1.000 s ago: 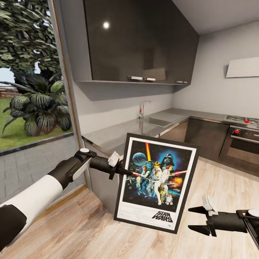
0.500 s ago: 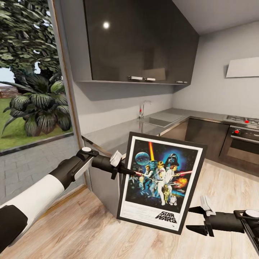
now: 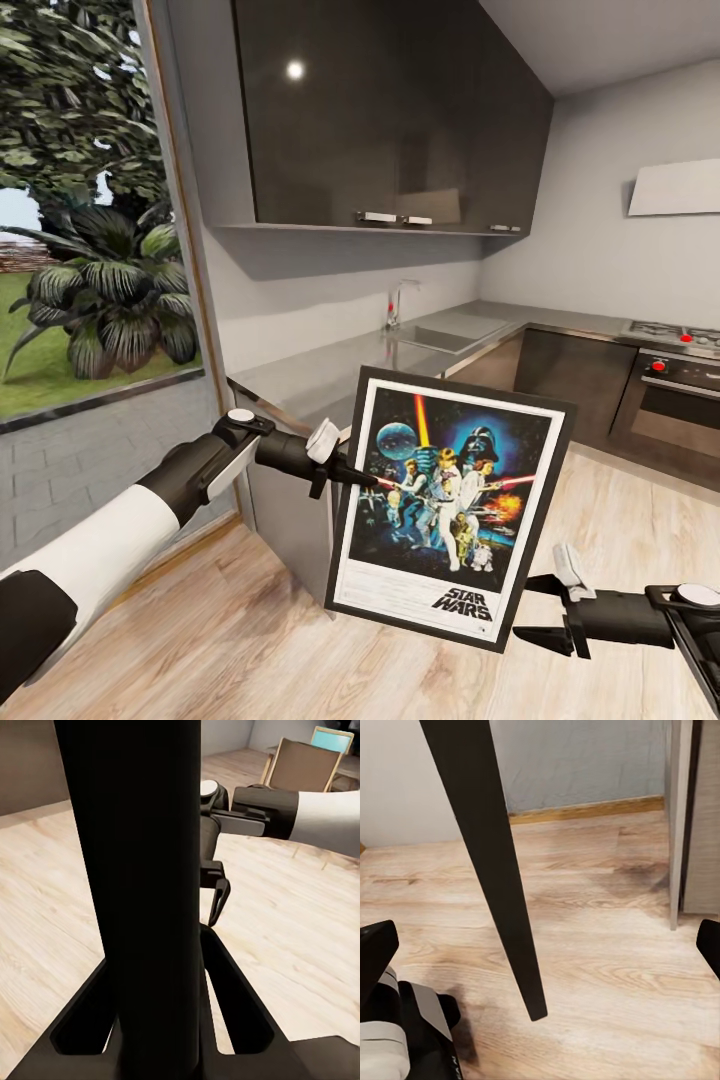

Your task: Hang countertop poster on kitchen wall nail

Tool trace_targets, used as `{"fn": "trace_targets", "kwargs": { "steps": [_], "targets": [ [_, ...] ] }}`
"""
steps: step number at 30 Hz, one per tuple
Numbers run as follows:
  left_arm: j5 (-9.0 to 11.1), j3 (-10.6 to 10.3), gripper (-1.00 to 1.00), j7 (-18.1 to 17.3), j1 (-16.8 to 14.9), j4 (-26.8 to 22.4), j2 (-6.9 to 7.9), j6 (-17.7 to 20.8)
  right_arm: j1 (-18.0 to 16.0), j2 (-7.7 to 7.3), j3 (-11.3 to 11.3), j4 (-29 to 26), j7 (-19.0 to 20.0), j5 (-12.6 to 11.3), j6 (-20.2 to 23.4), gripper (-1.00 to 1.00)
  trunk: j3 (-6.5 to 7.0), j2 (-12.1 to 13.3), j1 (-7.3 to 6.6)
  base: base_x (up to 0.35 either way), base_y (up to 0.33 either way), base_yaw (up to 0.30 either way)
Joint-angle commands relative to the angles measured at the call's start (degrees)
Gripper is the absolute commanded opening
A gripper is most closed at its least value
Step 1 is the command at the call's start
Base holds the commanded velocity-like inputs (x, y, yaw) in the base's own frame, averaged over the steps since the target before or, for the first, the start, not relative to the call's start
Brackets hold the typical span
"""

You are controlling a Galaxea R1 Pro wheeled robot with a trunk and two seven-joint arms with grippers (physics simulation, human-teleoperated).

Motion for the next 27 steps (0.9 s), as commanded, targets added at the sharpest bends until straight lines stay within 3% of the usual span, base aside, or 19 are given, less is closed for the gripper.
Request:
{"fn": "trace_targets", "kwargs": {
  "steps": [1,7,14,27],
  "targets": [
    [0.53,-0.30,-1.00,0.10,-0.09,-0.01,0.07,0.44,-0.02,0.05,-0.10,-0.09,0.32,0.33,0.59,1.00,-0.07,-0.04,0.00,0.000,0.000,0.000],
    [0.53,-0.30,-1.00,0.10,-0.08,-0.08,0.07,0.48,0.02,0.07,-0.07,-0.17,0.32,0.31,0.37,1.00,-0.07,-0.04,0.00,0.000,0.000,0.000],
    [0.53,-0.28,-1.00,0.10,-0.07,-0.08,-0.63,0.45,0.02,0.07,2.57,-0.19,0.32,0.24,-0.10,1.00,-0.07,-0.04,0.00,0.000,0.000,0.000],
    [0.53,-0.22,-1.00,0.10,-0.09,-0.08,-0.80,0.44,0.02,0.07,2.77,-0.27,0.32,0.17,-0.19,1.00,-0.07,-0.04,0.00,0.000,0.000,0.000]
  ]
}}
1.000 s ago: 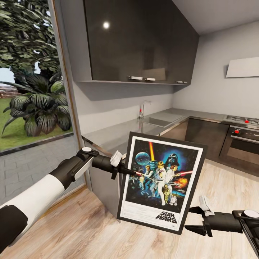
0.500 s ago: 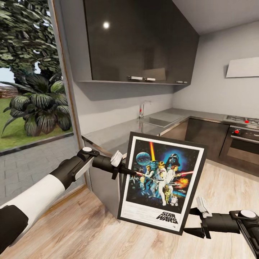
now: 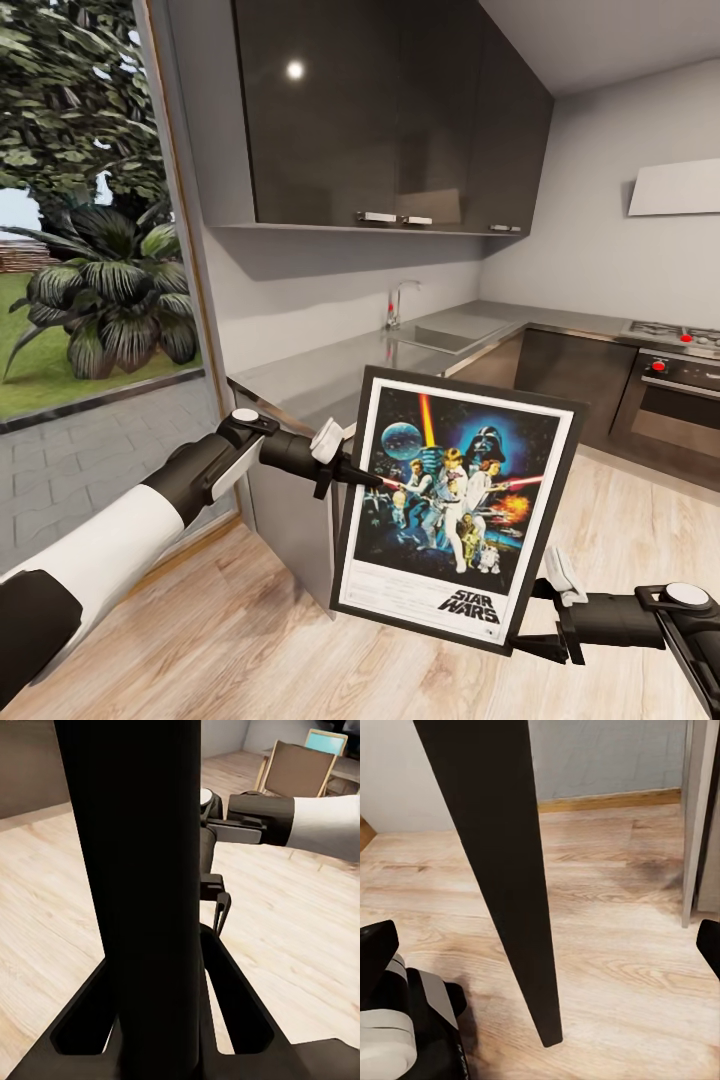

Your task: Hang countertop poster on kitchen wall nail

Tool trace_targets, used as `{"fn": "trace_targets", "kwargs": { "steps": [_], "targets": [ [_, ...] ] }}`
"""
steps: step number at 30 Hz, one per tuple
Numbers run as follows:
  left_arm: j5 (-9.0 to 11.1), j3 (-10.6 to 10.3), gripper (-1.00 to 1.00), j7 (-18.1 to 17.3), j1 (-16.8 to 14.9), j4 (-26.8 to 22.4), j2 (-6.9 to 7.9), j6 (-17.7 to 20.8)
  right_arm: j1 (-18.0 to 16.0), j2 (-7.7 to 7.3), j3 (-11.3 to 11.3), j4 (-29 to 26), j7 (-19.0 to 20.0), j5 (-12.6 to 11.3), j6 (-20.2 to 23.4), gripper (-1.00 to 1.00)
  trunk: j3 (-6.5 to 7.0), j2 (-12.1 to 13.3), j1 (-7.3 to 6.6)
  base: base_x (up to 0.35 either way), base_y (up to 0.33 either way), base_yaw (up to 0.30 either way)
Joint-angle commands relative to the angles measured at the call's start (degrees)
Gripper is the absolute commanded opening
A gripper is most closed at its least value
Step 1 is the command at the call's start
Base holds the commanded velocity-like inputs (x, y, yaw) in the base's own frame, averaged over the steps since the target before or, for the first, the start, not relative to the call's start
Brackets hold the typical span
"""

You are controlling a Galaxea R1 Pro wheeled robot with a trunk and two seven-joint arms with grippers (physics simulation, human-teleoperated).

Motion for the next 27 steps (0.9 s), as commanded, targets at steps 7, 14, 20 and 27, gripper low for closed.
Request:
{"fn": "trace_targets", "kwargs": {
  "steps": [7,14,20,27],
  "targets": [
    [0.52,-0.15,-1.00,-0.04,-0.08,-0.01,0.07,0.39,-0.05,0.03,-0.14,-0.07,0.32,0.32,0.60,1.00,-0.07,-0.04,0.00,0.000,0.000,0.000],
    [0.52,-0.05,-1.00,-0.08,-0.11,-0.01,0.07,0.40,-0.05,0.03,-0.14,-0.04,0.32,0.34,0.60,1.00,-0.07,-0.04,0.00,0.000,0.000,0.000],
    [0.52,-0.03,-1.00,-0.08,-0.10,-0.01,0.11,0.38,0.02,0.03,-0.13,-0.04,0.32,0.30,0.60,-1.00,-0.07,-0.04,0.00,0.000,0.000,0.000],
    [0.52,-0.02,-1.00,-0.08,-0.08,-0.01,0.16,0.44,0.04,0.03,-0.12,-0.07,0.32,0.30,0.60,-1.00,-0.07,-0.04,0.00,0.000,0.000,0.000]
  ]
}}
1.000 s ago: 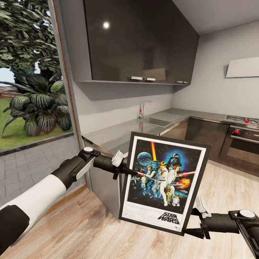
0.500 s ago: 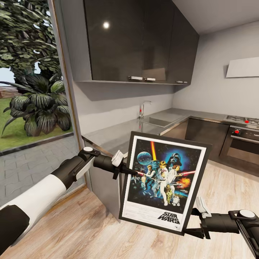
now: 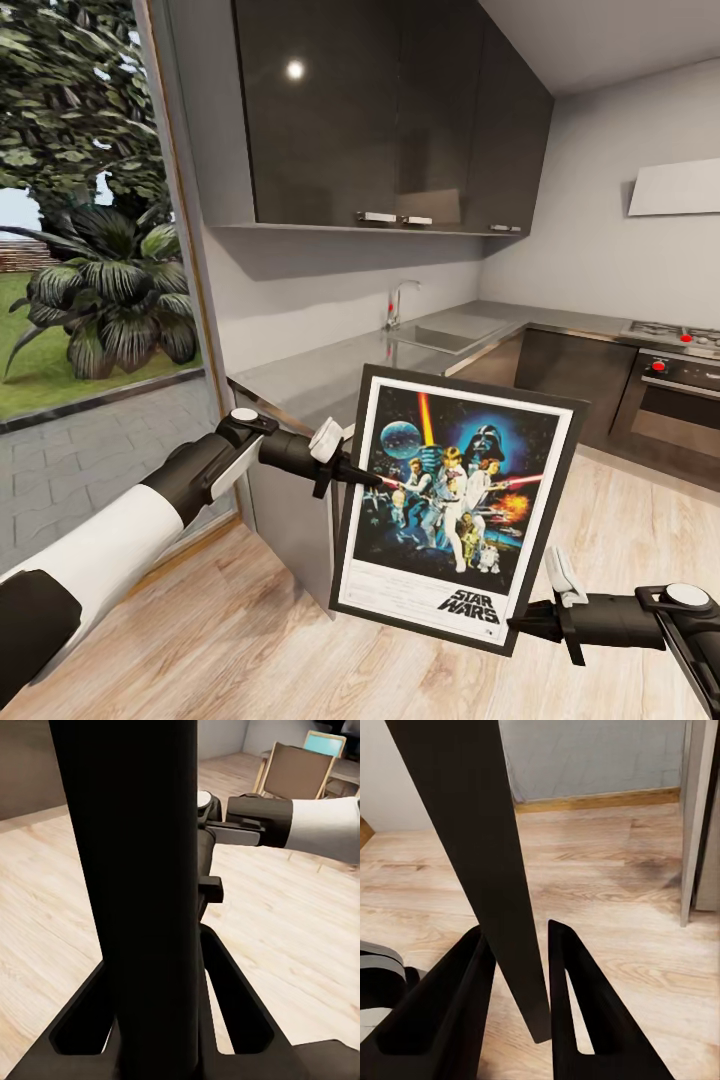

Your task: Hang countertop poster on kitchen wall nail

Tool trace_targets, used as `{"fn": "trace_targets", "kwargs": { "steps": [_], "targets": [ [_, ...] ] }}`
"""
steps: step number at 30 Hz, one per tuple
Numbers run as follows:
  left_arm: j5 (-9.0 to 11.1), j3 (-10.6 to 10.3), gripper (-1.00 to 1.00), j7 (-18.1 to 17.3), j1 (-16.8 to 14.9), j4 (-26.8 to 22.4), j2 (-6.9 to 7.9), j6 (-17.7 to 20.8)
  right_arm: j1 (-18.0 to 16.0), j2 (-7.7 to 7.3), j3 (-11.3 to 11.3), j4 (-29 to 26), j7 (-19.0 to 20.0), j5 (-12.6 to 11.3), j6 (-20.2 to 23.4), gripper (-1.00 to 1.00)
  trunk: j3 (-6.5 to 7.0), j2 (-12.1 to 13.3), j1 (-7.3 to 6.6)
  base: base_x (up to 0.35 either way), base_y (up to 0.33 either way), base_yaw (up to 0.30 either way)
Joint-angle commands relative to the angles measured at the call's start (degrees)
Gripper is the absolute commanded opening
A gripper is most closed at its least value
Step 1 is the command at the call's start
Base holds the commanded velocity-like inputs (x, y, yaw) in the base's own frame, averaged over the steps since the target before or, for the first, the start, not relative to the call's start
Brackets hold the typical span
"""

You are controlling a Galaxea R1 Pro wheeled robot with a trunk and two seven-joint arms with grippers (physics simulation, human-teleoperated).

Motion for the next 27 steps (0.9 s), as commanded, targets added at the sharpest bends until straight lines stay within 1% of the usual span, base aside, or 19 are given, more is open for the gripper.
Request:
{"fn": "trace_targets", "kwargs": {
  "steps": [1,5,6,16,21,25,26,27],
  "targets": [
    [0.46,-0.29,-1.00,0.22,-0.08,0.06,0.05,0.40,-0.05,0.07,-0.13,-0.12,0.52,0.21,0.84,-1.00,-0.07,-0.04,0.00,0.000,0.000,0.000],
    [0.46,-0.26,-1.00,0.22,-0.08,0.07,0.05,0.47,-0.05,0.07,-0.15,-0.13,0.52,0.21,0.84,-1.00,-0.07,-0.04,0.00,0.000,0.000,0.000],
    [0.46,-0.23,1.00,0.22,-0.08,0.10,0.05,0.48,-0.05,0.07,-0.16,-0.13,0.52,0.21,0.84,-1.00,-0.07,-0.04,0.00,0.000,0.000,0.000],
    [0.49,0.07,1.00,0.23,-0.09,0.12,0.21,0.49,-0.05,0.07,-0.16,-0.13,0.52,0.21,0.84,-1.00,-0.07,-0.04,0.00,0.000,0.000,0.000],
    [0.47,0.34,1.00,0.22,-0.08,0.38,0.68,0.44,-0.05,0.07,-0.16,-0.13,0.52,0.21,0.84,-1.00,-0.07,-0.04,0.00,0.000,0.000,0.000],
    [0.52,0.39,1.00,0.05,-0.08,0.47,1.85,0.41,-0.05,0.07,-0.16,-0.13,0.52,0.21,0.84,-1.00,-0.07,-0.04,0.00,0.000,0.000,0.000],
    [0.53,0.40,1.00,-0.60,-0.08,0.48,2.50,0.41,-0.05,0.07,-0.16,-0.13,0.52,0.21,0.84,-1.00,-0.07,-0.04,0.00,0.000,0.000,0.000],
    [0.52,0.40,1.00,-1.09,-0.08,0.50,2.84,0.41,-0.05,0.07,-0.16,-0.13,0.52,0.21,0.84,-1.00,-0.07,-0.04,0.00,0.000,0.000,0.000]
  ]
}}
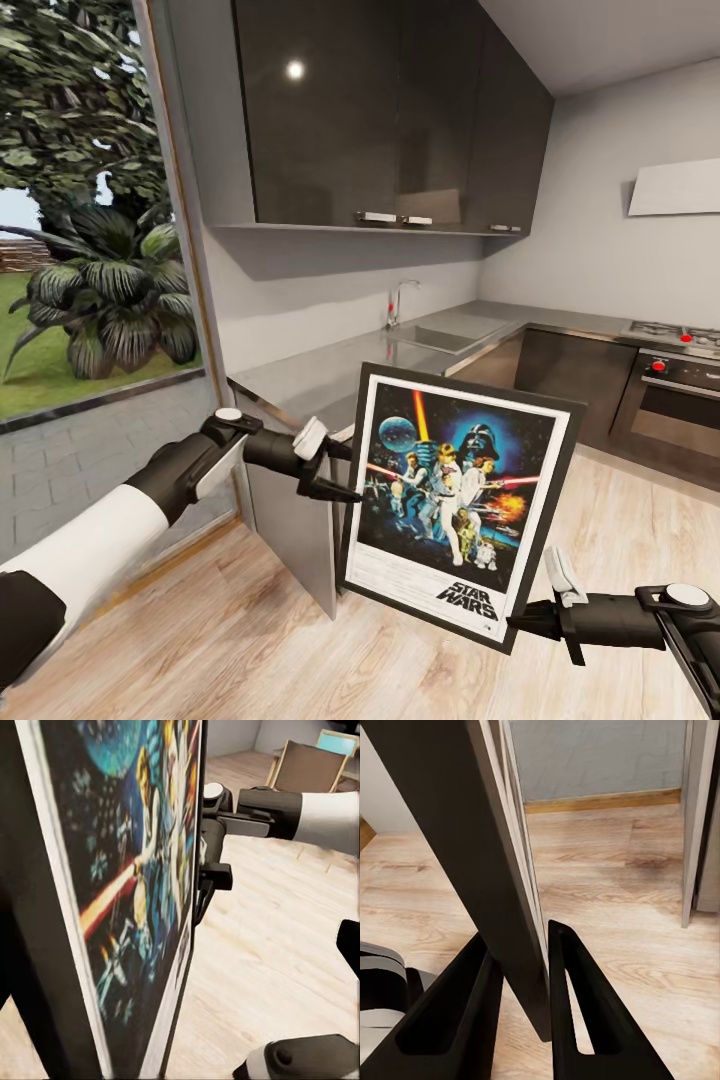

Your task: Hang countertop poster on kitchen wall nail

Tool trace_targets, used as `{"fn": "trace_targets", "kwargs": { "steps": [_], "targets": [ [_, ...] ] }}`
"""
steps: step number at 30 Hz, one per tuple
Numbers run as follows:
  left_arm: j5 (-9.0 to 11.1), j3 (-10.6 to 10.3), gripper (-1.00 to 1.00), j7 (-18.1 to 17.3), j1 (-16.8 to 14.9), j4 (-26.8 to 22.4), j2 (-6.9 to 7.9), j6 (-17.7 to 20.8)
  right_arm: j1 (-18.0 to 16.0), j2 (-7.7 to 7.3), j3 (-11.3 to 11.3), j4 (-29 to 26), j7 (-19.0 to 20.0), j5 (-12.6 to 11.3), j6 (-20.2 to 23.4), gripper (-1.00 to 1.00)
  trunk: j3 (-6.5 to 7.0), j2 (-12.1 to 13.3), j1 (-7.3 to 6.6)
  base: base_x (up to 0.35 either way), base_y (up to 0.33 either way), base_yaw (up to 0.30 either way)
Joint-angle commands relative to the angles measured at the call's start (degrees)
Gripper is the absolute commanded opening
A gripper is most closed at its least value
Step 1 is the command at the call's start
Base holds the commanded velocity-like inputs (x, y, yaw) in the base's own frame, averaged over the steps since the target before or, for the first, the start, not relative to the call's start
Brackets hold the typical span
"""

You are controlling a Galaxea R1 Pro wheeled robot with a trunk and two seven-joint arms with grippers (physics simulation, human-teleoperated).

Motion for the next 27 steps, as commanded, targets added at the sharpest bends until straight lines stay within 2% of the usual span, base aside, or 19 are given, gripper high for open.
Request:
{"fn": "trace_targets", "kwargs": {
  "steps": [1,4,8,9,10,11,13,15,17,20,22,23,25,27],
  "targets": [
    [0.50,-0.31,1.00,-1.16,-0.09,0.11,0.71,0.60,-0.05,0.03,-0.11,-0.07,0.38,0.31,0.74,-1.00,-0.07,-0.04,0.00,0.000,0.000,0.000],
    [0.44,-0.30,1.00,-2.99,-0.09,0.36,1.73,0.60,-0.05,0.03,-0.11,-0.07,0.38,0.31,0.74,-1.00,-0.07,-0.04,0.00,0.000,0.000,0.000],
    [0.40,-0.30,1.00,-4.05,-0.10,0.76,3.78,0.53,-0.05,0.00,-0.13,-0.07,0.38,0.31,0.74,-1.00,-0.07,-0.04,0.00,0.000,0.000,0.000],
    [0.46,-0.34,1.00,-4.22,-0.09,2.00,4.87,0.40,-0.05,-0.03,-0.17,-0.08,0.38,0.31,0.74,-1.00,-0.07,-0.04,0.00,0.000,0.000,0.000],
    [0.60,-0.50,1.00,-4.39,-0.09,8.05,5.83,-4.89,-0.05,-0.05,-0.28,-0.14,0.38,0.31,0.74,-1.00,-0.07,-0.04,0.00,0.000,0.000,0.000],
    [0.62,-0.57,1.00,-4.57,-0.09,11.02,5.93,-7.95,-0.05,-0.05,-0.35,-0.15,0.38,0.31,0.74,-1.00,-0.07,-0.04,0.00,0.000,0.000,0.000],
    [0.81,-0.73,1.00,-5.18,-0.09,16.26,5.88,-12.04,-0.05,-0.05,-0.41,-0.15,0.38,0.31,0.74,-1.00,-0.07,-0.04,0.00,0.000,0.000,0.000],
    [1.60,-0.83,1.00,-5.59,0.00,19.94,5.70,-14.47,-0.05,-0.06,-0.46,-0.15,0.38,0.31,0.74,-1.00,-0.07,-0.04,0.00,0.000,0.000,0.000],
    [4.14,-0.91,1.00,-5.96,0.86,25.11,5.32,-18.35,-0.05,-0.06,-0.54,-0.16,0.38,0.31,0.74,-1.00,-0.07,-0.04,0.00,0.000,0.000,0.000],
    [10.33,-1.00,1.00,-5.50,3.86,34.73,4.58,-25.57,-0.05,-0.06,-0.65,-0.20,0.38,0.21,0.74,-1.00,-0.07,-0.04,0.00,0.000,0.000,0.000],
    [11.50,-1.00,1.00,-4.53,4.76,37.96,3.86,-26.95,-0.05,-0.06,-0.68,-0.22,0.38,0.19,0.74,-1.00,-0.07,-0.04,0.00,0.000,0.000,0.000],
    [12.25,-1.00,1.00,-3.01,5.60,40.96,3.14,-28.52,-0.05,-0.06,-0.70,-0.23,0.38,0.18,0.74,-1.00,-0.07,-0.04,0.00,0.000,0.000,0.000],
    [12.73,-0.97,1.00,-0.98,6.54,43.09,2.52,-30.54,-0.05,-0.06,-0.71,-0.23,0.38,0.20,0.74,-1.00,-0.07,-0.04,0.00,0.000,0.000,0.000],
    [13.37,-0.86,1.00,5.76,10.27,45.61,1.70,-34.05,-0.05,-0.06,-0.77,-0.24,0.38,0.21,0.79,-1.00,-0.07,-0.04,0.00,0.000,0.000,0.000]
  ]
}}
